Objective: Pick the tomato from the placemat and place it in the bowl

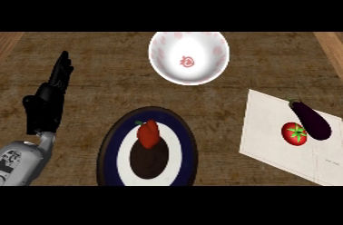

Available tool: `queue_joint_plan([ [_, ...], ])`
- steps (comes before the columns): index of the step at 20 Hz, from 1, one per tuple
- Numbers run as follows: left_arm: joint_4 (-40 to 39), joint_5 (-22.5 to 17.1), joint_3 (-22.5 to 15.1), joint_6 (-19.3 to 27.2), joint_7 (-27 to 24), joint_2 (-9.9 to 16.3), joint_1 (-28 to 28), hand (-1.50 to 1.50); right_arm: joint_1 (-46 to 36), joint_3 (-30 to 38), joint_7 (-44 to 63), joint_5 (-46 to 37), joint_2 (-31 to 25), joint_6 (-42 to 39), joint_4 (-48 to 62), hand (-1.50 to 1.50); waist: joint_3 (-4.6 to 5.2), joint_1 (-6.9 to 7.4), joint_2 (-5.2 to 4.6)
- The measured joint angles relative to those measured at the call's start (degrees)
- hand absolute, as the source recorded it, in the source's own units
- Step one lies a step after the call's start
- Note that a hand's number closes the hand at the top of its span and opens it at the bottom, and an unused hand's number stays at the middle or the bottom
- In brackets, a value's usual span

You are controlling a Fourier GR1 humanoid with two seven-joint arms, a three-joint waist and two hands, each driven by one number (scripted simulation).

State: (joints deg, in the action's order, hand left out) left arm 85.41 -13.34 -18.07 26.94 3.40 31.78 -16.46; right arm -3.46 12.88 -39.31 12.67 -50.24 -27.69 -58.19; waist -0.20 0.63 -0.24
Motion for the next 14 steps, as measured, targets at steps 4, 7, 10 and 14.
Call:
queue_joint_plan([
  [4,0.6,1.2,-0.5,0.1,0.5,-0.6,0.3,0.0,-2.2,-4.2,2.1,-6.6,-3.7,1.3,-2.2,-1.5,0.12,0.23,0.08],
  [7,0.8,1.1,0.3,-0.8,0.9,-0.5,0.4,0.0,-4.2,-7.6,3.7,-10.8,-4.7,0.9,-4.1,-1.5,0.16,0.24,0.11],
  [10,2.0,1.9,0.9,-1.0,1.9,-0.3,1.2,0.0,-6.0,-10.2,6.3,-13.5,-5.1,-0.7,-6.4,-1.5,0.19,0.12,0.2],
  [14,3.9,3.0,1.7,-1.5,2.3,-0.8,2.9,0.0,-9.4,-13.3,8.4,-16.8,-4.1,-3.1,-6.4,-1.5,0.19,0.13,0.2],
])
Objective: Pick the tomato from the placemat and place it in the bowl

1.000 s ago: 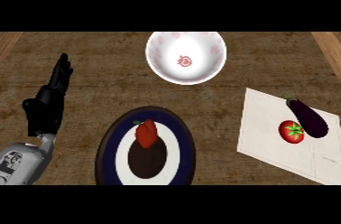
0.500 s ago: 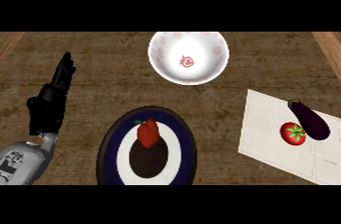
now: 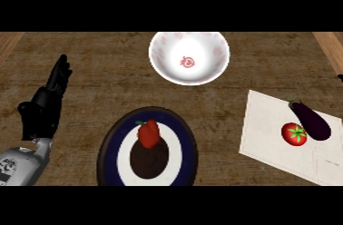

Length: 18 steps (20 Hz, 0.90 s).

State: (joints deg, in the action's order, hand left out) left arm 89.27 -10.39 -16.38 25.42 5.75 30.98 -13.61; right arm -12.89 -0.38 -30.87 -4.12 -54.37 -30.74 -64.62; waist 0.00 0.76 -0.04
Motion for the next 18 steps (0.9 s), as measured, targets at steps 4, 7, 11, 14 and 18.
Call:
queue_joint_plan([
  [4,0.2,1.5,0.8,-0.5,1.4,-0.8,-0.6,0.0,-1.4,-2.9,3.2,-3.6,2.1,-1.0,-2.9,-1.5,0.01,-0.33,0.03],
  [7,0.8,2.4,1.3,-1.0,1.6,-1.3,0.0,0.0,-2.3,-5.4,5.9,-7.0,3.7,-1.4,-3.9,-1.5,0.02,-0.32,0.04],
  [11,0.3,3.8,2.0,-1.4,1.8,-2.5,0.2,0.0,-0.4,-7.1,9.1,-11.1,4.7,-1.2,-6.3,-1.5,0.02,-0.67,0.07],
  [14,0.2,4.7,2.5,-2.0,2.5,-3.7,-0.3,0.0,-2.0,-8.5,10.4,-15.2,7.3,-0.2,-3.5,-1.5,0.0,-0.49,0.0],
  [18,0.1,5.8,4.7,-3.7,2.3,-4.9,0.0,0.0,-3.4,-8.2,10.3,-19.0,10.0,0.2,-0.4,-1.5,-0.01,-0.51,0.0],
])
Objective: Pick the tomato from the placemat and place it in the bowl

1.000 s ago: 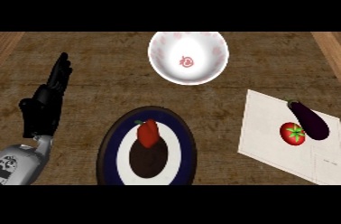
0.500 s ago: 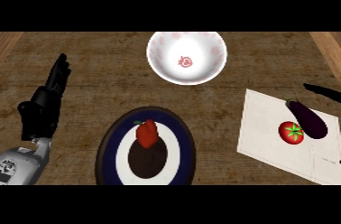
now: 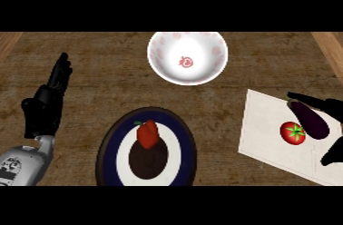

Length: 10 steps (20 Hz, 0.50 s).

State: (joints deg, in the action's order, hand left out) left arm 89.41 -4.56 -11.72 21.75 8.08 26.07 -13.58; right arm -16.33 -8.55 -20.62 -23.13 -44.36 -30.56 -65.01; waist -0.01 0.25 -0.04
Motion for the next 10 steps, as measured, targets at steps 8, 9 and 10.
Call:
queue_joint_plan([
  [8,-1.7,2.4,4.0,-4.2,-1.8,-2.2,0.6,0.0,-2.2,0.7,-2.2,-6.9,6.0,2.1,6.2,-1.5,0.02,-0.02,0.02],
  [9,-2.5,2.9,4.5,-4.6,-1.9,-2.6,0.1,0.0,-2.2,0.7,-2.9,-7.8,6.6,2.6,6.8,-1.5,0.06,-0.05,0.04],
  [10,-1.4,3.1,4.6,-4.8,-1.0,-2.7,0.3,0.0,-2.5,0.6,-4.0,-8.9,7.1,3.6,8.4,-1.5,0.19,0.01,0.14],
])
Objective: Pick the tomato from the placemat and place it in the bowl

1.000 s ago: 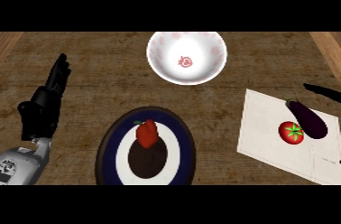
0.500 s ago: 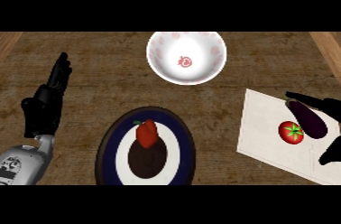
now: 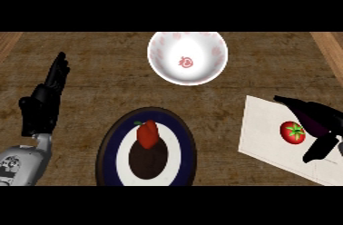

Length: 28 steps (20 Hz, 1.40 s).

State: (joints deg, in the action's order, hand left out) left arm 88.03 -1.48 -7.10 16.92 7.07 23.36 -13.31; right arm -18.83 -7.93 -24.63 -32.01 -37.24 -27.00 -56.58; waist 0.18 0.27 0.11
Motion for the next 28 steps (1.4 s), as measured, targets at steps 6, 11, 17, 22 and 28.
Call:
queue_joint_plan([
  [6,1.0,2.0,1.2,-1.2,0.4,-2.1,0.8,0.0,-1.0,-0.3,-3.7,-5.2,1.4,2.6,2.2,1.5,0.29,-0.02,0.25],
  [11,1.6,2.6,2.7,-3.1,1.3,-2.7,0.6,0.0,-2.2,0.1,-7.2,-8.5,3.5,6.5,4.5,1.5,0.36,0.01,0.28],
  [17,2.6,4.9,3.2,-3.4,2.5,-4.9,0.8,0.0,-1.3,1.8,-9.1,-9.8,5.0,7.6,3.7,1.5,0.34,-0.11,0.29],
  [22,2.5,5.5,2.3,-3.6,2.6,-5.4,0.1,0.0,-5.2,-4.5,5.5,-14.6,17.3,6.9,-2.9,1.5,1.45,1.22,0.86],
  [28,2.3,5.4,0.9,-4.9,2.6,-5.9,-1.4,0.0,-10.7,-11.9,21.3,-16.1,31.6,9.4,-6.2,1.5,0.66,5.26,0.48],
])
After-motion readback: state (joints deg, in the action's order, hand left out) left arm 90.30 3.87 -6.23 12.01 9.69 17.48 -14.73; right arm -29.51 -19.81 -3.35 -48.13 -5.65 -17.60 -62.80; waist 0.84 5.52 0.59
